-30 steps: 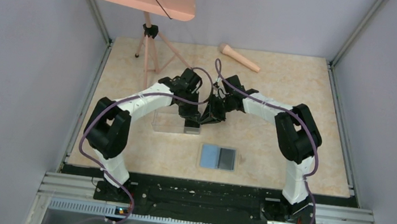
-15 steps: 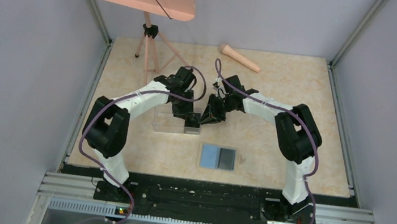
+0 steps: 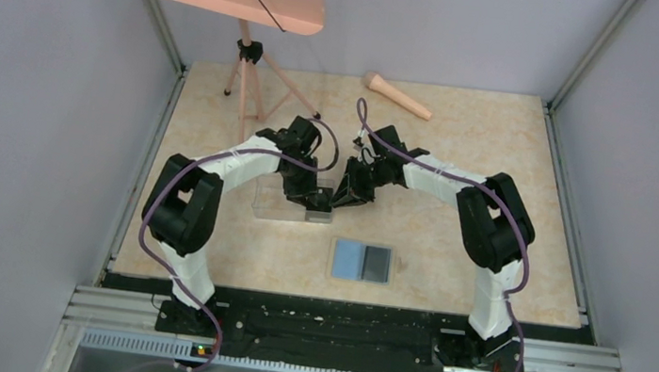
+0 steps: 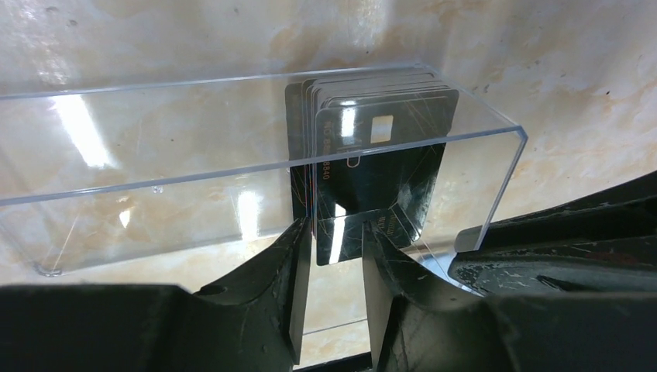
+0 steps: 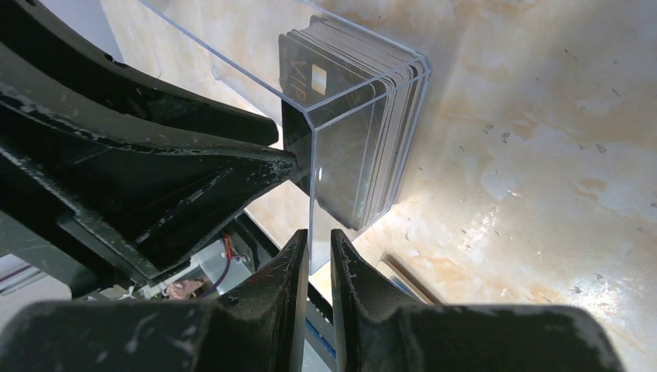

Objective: Put the credit cards into the card holder
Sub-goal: Pick up the credit card from the storage box.

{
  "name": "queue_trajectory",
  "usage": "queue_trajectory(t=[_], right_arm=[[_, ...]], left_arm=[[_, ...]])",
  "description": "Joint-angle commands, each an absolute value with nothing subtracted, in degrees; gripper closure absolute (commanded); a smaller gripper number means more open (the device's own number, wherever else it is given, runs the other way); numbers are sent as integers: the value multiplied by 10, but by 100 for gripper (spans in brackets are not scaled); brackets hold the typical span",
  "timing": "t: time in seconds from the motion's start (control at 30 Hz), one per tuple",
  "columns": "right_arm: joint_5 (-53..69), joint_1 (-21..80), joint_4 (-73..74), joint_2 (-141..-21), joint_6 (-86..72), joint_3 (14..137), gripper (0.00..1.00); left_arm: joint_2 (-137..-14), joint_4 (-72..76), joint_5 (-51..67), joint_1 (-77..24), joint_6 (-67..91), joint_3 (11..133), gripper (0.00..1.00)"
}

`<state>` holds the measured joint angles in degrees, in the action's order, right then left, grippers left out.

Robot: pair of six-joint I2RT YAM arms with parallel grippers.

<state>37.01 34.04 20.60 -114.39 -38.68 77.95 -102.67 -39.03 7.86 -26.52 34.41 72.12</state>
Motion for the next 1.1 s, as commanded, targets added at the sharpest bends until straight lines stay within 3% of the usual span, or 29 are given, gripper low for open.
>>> queue_trajectory(t=[0.0,0.2,0.37,0.57,0.77,1.07], right_arm=[[378,352,202,-1110,-382,775,84],[378,351,202,-1110,-382,775,84],[377,351,202,-1111,-382,775,84],[379,350,203,-1110,-382,775,84],[379,352,202,-1111,-382,775,84],[378,352,202,-1111,-382,775,84]], left_arm=[[-1039,-370,98,-264,339,717,65],[-1031,-347,122,-265,340,710,85],[-1028,-344,134,-268,340,713,95],[-1023,-384,88,-281,322,741,95],[-1037,-425,46,-294,302,773,86],[-1054,-445,32,-310,285,800,80]])
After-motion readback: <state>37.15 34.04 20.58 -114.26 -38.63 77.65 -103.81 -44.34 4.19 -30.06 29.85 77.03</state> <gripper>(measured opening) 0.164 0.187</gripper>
